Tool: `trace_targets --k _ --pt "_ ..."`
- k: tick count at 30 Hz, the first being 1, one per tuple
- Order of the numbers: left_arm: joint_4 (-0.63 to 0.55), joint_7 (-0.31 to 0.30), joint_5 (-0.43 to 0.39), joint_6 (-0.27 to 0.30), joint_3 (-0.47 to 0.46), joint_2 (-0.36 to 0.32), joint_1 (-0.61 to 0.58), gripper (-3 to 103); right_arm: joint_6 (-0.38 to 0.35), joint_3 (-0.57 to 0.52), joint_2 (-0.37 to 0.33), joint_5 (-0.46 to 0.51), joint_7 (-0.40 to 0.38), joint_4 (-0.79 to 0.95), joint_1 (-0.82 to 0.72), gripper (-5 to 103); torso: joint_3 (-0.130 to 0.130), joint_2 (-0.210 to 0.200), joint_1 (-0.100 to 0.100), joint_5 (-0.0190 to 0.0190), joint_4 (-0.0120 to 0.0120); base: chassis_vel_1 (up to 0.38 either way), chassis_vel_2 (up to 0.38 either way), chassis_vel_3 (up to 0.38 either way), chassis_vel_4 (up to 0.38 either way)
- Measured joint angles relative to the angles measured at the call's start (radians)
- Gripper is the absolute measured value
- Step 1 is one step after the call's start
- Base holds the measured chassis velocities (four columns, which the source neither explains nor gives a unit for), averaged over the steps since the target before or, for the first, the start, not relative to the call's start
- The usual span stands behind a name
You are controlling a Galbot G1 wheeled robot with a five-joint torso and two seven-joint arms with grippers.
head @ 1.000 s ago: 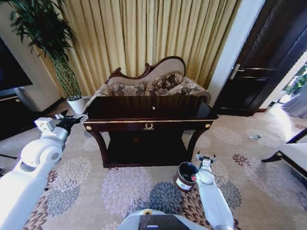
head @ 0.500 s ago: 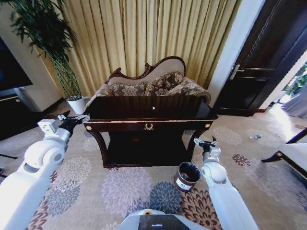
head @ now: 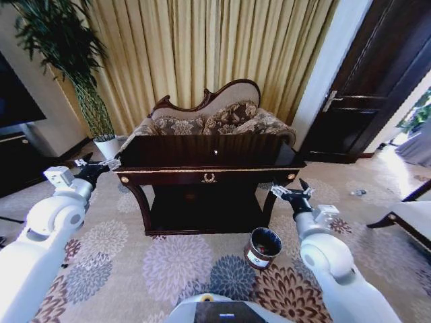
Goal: Move to the front of the table and place the trash on the table into the trash bin.
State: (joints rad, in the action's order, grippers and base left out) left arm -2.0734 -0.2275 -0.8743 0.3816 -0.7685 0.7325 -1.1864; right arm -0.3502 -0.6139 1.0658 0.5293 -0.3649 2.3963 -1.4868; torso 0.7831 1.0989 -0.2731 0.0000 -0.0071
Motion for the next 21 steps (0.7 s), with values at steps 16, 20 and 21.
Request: trace_targets --k 16,20,21 --pt "-0.142 -0.116 -0.012 0.081 0.078 0.047 -0.020 100 -0.008 0.023 0.017 -0.020 0.032 -0.017 0.019 100 0.000 0.000 0.000 0.0001 0.0000 0.000 0.000 0.000 0.000" --pt "-0.174 -0.118 0.023 0.087 0.074 0.047 -0.049 100 -0.007 0.021 0.017 -0.021 0.032 -0.017 0.019 100 0.000 0.000 0.000 0.0001 -0.0001 0.005 -0.007 -0.013 0.009" --pt "-0.174 -0.118 0.023 0.087 0.074 0.047 -0.049 100 -0.007 0.021 0.017 -0.021 0.032 -0.017 0.019 100 0.000 0.000 0.000 0.0001 -0.0001 0.000 0.000 0.000 0.000"
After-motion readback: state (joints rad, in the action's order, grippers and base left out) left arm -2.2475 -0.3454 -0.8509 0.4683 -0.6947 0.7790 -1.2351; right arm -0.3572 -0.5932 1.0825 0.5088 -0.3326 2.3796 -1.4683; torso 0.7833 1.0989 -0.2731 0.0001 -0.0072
